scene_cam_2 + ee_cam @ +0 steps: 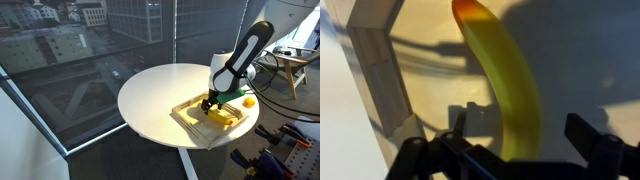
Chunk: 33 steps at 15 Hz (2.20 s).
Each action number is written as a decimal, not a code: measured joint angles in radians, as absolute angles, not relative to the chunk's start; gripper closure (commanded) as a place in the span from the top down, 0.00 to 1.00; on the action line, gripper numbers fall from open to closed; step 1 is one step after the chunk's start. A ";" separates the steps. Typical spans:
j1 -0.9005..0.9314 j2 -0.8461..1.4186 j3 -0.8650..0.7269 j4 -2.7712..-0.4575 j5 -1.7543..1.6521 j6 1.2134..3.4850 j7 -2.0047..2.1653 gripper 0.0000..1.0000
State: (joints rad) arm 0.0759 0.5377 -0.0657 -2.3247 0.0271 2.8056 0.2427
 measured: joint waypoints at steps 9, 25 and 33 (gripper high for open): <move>0.076 0.557 -0.066 -2.325 0.028 2.806 0.243 0.66; 0.076 0.558 -0.062 -2.320 0.028 2.802 0.235 0.16; 0.076 0.554 -0.057 -2.303 0.028 2.787 0.232 0.16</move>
